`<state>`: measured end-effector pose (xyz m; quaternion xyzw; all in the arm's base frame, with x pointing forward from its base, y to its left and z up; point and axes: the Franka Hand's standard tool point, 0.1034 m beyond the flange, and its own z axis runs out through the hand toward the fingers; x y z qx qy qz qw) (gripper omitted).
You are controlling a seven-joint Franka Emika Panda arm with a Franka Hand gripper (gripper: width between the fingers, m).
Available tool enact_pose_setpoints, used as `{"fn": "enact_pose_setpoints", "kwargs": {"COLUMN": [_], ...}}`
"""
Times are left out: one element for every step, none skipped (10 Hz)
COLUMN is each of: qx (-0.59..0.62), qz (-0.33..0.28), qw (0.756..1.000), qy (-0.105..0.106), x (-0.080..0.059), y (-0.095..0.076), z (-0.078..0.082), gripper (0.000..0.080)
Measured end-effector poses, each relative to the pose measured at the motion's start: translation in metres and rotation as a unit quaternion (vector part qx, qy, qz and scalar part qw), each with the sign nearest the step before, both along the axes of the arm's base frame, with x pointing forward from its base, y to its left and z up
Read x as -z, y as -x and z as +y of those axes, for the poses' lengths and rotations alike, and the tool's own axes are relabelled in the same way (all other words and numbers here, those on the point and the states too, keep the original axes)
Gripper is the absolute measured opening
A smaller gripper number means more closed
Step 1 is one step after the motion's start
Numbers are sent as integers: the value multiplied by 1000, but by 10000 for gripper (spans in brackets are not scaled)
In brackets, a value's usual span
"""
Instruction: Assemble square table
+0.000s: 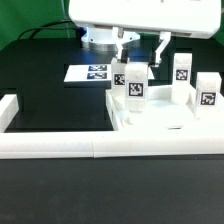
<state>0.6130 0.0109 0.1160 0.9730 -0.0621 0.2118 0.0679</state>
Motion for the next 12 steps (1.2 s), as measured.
{"fn": "enact_pose_setpoints", "kwargs": {"qx": [1, 1, 1, 1, 1, 1, -1, -8, -10, -11, -12, -13], "qz": [3, 7, 7, 6, 6, 9, 17, 16, 16, 17, 20, 21], "qw": [1000, 1000, 1000, 1000, 1000, 1000, 1000, 1000, 1000, 1000, 1000, 1000], "qy": [0, -1, 0, 0, 0, -1, -3, -2, -2, -1, 2, 3], "x": [0, -1, 0, -1, -1, -1, -5, -9, -11, -10, -4, -2], "y": [0, -2, -1, -2, -2, -2, -4, -4, -3, -1, 1, 2], "z": [0, 1, 1, 1, 1, 2, 7, 6, 4, 3, 2, 2], "gripper": [287, 287, 287, 287, 287, 287, 287, 287, 287, 287, 287, 287]}}
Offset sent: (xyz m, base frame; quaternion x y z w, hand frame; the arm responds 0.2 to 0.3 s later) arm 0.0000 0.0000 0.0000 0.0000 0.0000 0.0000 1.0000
